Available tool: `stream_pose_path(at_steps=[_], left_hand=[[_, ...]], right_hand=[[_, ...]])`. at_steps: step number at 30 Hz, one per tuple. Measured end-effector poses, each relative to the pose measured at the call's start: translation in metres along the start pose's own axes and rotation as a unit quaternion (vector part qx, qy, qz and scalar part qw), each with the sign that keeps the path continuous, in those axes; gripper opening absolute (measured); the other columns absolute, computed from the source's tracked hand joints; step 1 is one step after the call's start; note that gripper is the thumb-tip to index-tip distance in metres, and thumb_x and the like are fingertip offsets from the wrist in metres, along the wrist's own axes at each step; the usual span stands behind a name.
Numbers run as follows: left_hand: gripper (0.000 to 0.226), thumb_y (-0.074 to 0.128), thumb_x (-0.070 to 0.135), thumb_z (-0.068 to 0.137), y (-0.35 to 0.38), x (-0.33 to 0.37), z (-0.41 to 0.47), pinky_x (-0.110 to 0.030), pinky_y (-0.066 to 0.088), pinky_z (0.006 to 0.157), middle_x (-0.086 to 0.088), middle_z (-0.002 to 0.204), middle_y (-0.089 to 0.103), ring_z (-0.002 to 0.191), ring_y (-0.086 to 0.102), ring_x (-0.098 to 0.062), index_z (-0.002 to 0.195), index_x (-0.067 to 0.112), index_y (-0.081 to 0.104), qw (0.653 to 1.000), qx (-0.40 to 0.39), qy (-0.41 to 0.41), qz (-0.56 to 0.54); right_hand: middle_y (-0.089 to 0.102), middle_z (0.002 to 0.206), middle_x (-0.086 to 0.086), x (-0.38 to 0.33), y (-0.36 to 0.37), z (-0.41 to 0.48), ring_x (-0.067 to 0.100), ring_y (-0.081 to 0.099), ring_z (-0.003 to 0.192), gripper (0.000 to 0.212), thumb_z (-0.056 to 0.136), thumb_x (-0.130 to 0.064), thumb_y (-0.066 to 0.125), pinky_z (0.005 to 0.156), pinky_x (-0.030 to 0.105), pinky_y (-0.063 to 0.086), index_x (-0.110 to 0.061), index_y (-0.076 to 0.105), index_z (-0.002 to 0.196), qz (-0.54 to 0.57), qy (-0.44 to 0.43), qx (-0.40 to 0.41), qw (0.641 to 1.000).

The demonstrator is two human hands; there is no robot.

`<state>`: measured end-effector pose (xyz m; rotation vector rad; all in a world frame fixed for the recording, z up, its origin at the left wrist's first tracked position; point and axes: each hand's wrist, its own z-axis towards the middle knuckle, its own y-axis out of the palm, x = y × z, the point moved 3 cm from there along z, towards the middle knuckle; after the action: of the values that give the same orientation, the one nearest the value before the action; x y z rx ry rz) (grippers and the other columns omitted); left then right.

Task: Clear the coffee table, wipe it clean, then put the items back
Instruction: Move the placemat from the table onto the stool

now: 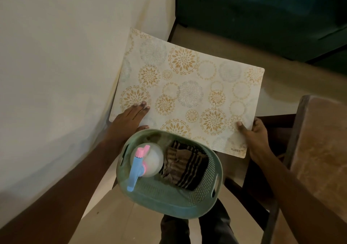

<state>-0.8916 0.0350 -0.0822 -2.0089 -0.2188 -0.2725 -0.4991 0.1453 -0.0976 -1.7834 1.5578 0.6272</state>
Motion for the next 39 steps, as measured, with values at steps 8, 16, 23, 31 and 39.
stream_pose_path(at_steps=[8, 16, 23, 31, 39], left_hand=[[0.070, 0.017, 0.054, 0.101, -0.002, 0.007, 0.001, -0.047, 0.050, 0.093, -0.018, 0.137, 0.056, 0.118, 0.059, -0.036, 0.135, 0.004, 0.054, 0.999, -0.007, 0.035, 0.010], [0.066, 0.028, 0.053, 0.098, -0.001, 0.003, -0.007, -0.049, 0.051, 0.092, -0.014, 0.141, 0.053, 0.121, 0.055, -0.036, 0.138, 0.006, 0.050, 0.998, -0.012, 0.049, -0.023], [0.053, 0.048, 0.035, 0.093, -0.035, 0.014, -0.003, -0.040, 0.038, 0.106, -0.012, 0.140, 0.053, 0.127, 0.050, -0.030, 0.138, 0.007, 0.050, 0.996, 0.034, 0.010, -0.080], [0.044, 0.053, 0.030, 0.099, -0.117, 0.061, 0.003, -0.032, 0.031, 0.110, -0.004, 0.147, 0.048, 0.134, 0.044, -0.020, 0.139, 0.012, 0.051, 0.985, 0.108, -0.003, -0.137], [0.048, 0.041, 0.034, 0.099, -0.177, 0.153, -0.043, -0.037, 0.033, 0.112, -0.003, 0.147, 0.047, 0.138, 0.039, -0.021, 0.140, 0.011, 0.049, 0.970, 0.204, -0.035, -0.131]], right_hand=[[0.066, 0.117, 0.004, 0.007, -0.011, 0.000, 0.014, 0.068, 0.095, 0.038, 0.091, -0.011, 0.070, 0.078, 0.037, 0.059, -0.011, 0.050, 0.122, -0.043, -0.003, 0.040, 0.998], [0.064, 0.128, 0.009, 0.017, -0.014, -0.005, 0.021, 0.068, 0.103, 0.055, 0.088, -0.018, 0.073, 0.084, 0.042, 0.058, -0.007, 0.047, 0.135, -0.058, 0.015, 0.033, 0.998], [0.048, 0.139, 0.004, -0.017, -0.007, -0.027, 0.024, 0.050, 0.127, 0.069, 0.081, -0.042, 0.077, 0.102, 0.052, 0.048, -0.020, 0.047, 0.139, -0.227, -0.112, 0.117, 0.960], [0.053, 0.142, 0.000, -0.080, 0.031, -0.082, 0.016, 0.047, 0.132, 0.050, 0.094, -0.034, 0.067, 0.109, 0.045, 0.043, -0.017, 0.054, 0.139, -0.238, -0.197, 0.012, 0.951], [0.056, 0.141, -0.001, -0.152, 0.037, -0.135, 0.017, 0.046, 0.134, 0.040, 0.101, -0.033, 0.054, 0.112, 0.038, 0.038, -0.019, 0.055, 0.139, -0.312, -0.292, -0.070, 0.901]])
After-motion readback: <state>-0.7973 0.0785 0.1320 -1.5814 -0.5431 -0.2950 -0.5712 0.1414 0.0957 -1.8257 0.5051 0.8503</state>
